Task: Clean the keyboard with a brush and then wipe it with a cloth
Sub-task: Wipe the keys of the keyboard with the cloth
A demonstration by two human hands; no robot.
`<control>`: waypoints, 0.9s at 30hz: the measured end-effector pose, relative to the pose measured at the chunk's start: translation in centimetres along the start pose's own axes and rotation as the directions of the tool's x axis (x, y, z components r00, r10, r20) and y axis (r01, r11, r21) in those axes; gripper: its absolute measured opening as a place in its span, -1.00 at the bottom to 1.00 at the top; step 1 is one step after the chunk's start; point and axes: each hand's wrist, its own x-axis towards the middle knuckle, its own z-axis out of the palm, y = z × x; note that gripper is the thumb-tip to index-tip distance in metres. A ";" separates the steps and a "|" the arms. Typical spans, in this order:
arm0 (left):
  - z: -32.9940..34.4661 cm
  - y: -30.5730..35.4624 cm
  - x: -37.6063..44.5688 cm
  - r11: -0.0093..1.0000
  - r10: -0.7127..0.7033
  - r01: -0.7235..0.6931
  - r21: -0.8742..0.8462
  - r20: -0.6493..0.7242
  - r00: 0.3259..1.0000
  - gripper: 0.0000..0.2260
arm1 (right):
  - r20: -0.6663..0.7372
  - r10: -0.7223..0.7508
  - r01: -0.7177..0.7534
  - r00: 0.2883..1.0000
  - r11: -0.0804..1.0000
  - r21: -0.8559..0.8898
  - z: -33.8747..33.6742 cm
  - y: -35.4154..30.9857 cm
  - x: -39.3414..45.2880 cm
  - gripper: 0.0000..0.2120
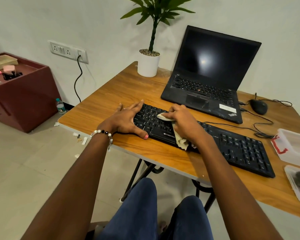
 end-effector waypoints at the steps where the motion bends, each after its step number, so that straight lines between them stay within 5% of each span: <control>1: 0.0 -0.1 0.1 1.000 -0.002 0.002 -0.002 -0.002 1.000 0.29 | -0.028 0.072 -0.073 0.997 0.996 -0.043 -0.1 1.0 -0.2 -0.55; 7: 0.2 -0.2 0.2 1.000 -0.005 0.005 -0.001 -0.009 1.000 0.29 | -0.165 0.356 -0.372 0.920 0.925 -0.078 0.9 -0.6 0.4 -0.85; 17: 0.2 -0.4 0.3 1.000 -0.009 0.009 0.015 -0.008 1.000 0.28 | -0.004 0.006 -0.006 1.000 1.000 0.015 0.3 -1.3 -0.1 -0.52; 23: 0.3 -0.4 0.4 1.000 -0.010 0.010 0.021 -0.017 1.000 0.29 | -0.113 0.326 -0.337 0.939 0.938 -0.088 -0.2 1.9 -0.9 -0.67; 27: 0.3 -0.3 0.3 1.000 -0.009 0.009 0.022 -0.017 1.000 0.28 | -0.184 0.358 -0.358 0.915 0.933 0.034 1.4 -2.2 0.1 -0.84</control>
